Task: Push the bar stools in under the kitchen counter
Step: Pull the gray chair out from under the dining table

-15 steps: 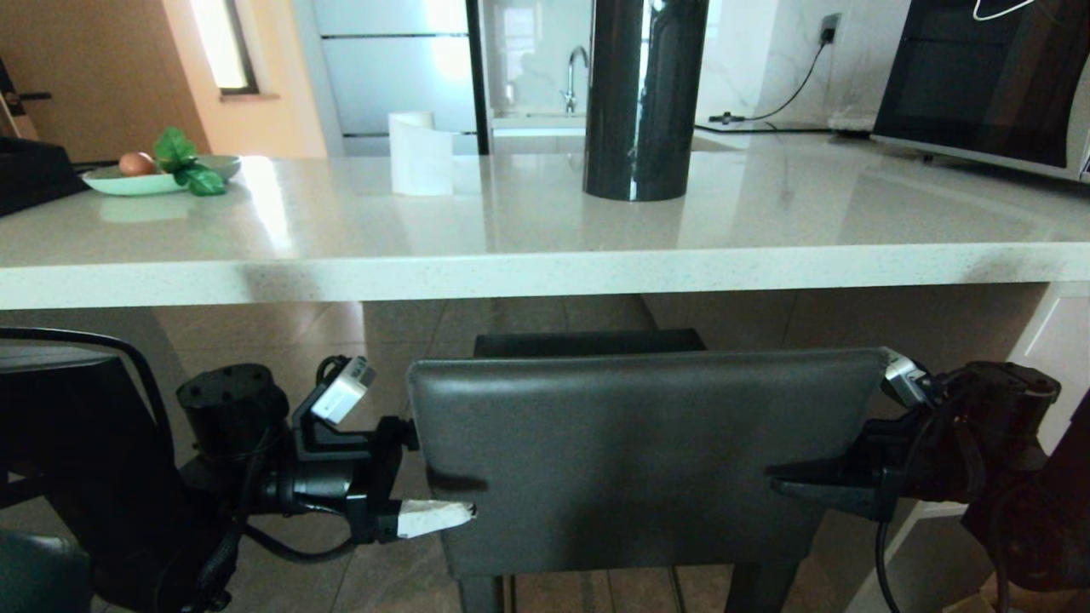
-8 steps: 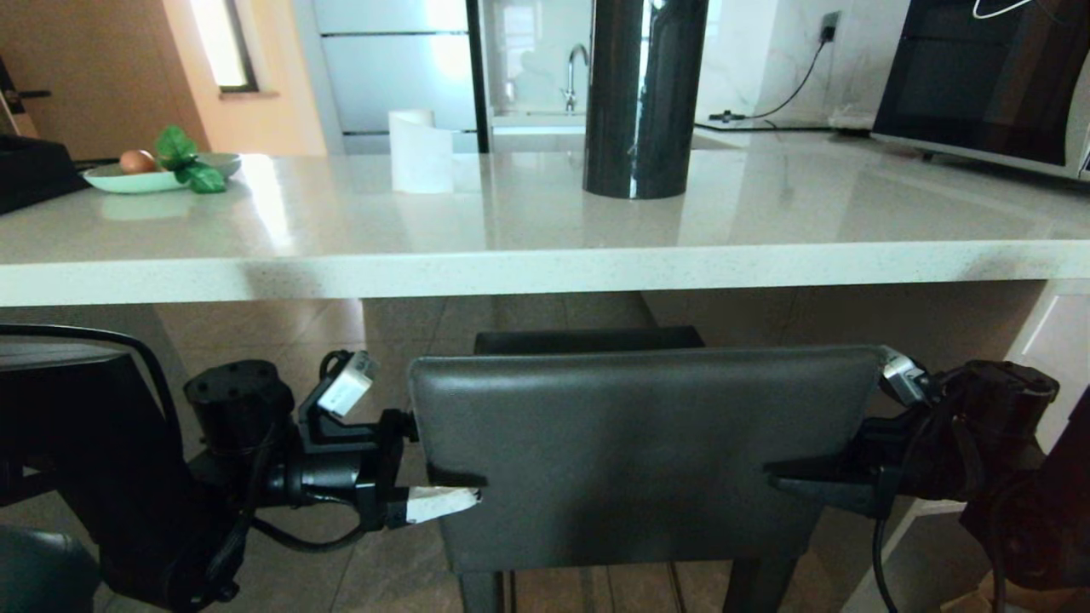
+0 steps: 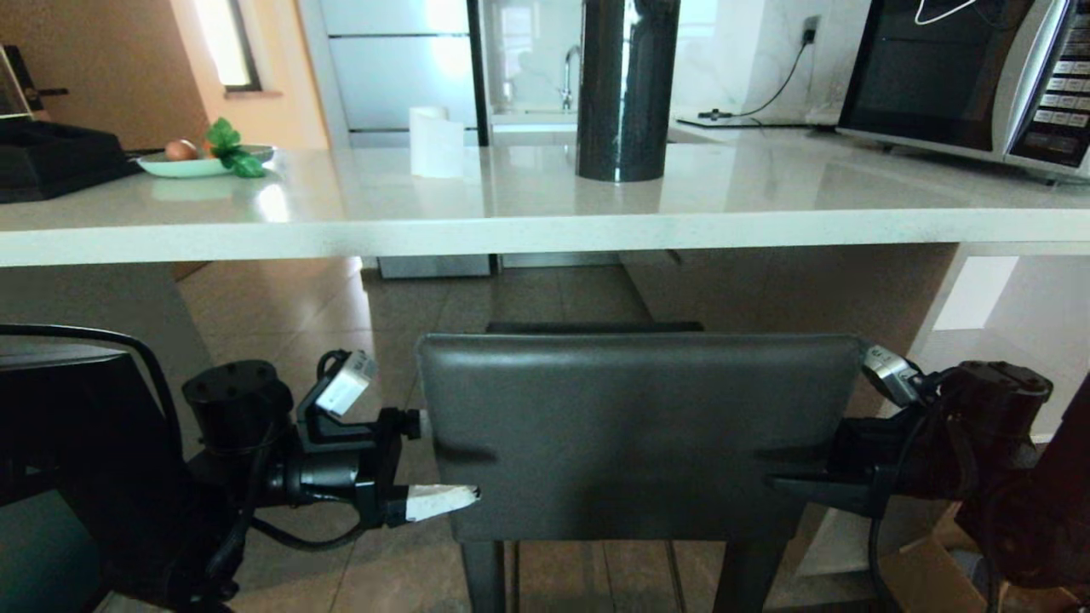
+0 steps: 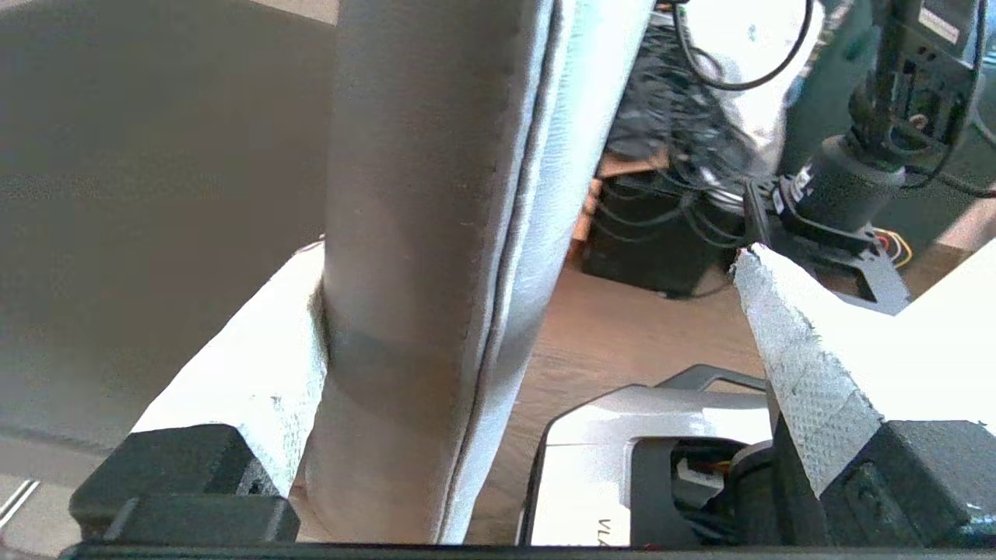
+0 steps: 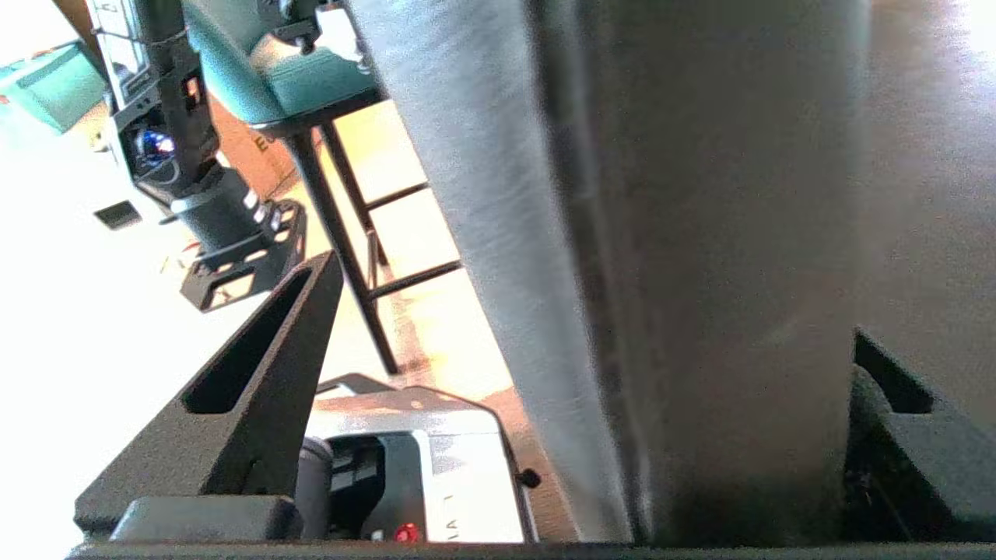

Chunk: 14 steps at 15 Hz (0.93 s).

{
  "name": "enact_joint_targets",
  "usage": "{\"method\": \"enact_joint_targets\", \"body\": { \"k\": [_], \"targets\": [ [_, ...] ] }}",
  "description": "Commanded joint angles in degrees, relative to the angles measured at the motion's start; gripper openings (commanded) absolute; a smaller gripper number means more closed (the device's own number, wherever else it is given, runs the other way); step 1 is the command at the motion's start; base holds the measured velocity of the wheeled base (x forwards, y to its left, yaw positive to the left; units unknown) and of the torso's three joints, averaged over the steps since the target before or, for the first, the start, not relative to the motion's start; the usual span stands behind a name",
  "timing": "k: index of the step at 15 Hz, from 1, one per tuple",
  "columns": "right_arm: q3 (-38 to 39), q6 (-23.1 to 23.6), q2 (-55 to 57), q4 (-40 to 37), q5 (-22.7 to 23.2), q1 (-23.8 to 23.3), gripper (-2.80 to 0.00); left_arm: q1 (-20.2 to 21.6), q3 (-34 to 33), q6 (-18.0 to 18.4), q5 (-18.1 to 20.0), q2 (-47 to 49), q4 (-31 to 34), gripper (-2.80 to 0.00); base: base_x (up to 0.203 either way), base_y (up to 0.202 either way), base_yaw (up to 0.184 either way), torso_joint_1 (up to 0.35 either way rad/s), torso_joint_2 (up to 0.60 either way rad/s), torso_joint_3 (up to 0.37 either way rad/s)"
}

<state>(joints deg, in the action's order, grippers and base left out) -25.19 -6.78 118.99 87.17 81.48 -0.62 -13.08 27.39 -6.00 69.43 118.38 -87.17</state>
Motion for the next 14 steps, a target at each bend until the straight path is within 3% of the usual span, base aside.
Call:
{"method": "enact_joint_targets", "body": {
  "k": [1, 14],
  "targets": [
    [-0.04, -0.08, -0.08, 0.49, 0.43, 0.01, 0.0, -0.02, 0.03, -0.07, 0.36, 0.01, -0.49, 0.0, -0.193, 0.0, -0.001, 0.0, 0.0, 0.0],
    [0.05, -0.08, 0.28, 0.49, 0.34, 0.01, 0.0, -0.45, -0.36, 0.02, 0.45, -0.35, -0.49, 0.0, -0.193, 0.0, -0.002, 0.002, 0.0, 0.003]
  ]
}}
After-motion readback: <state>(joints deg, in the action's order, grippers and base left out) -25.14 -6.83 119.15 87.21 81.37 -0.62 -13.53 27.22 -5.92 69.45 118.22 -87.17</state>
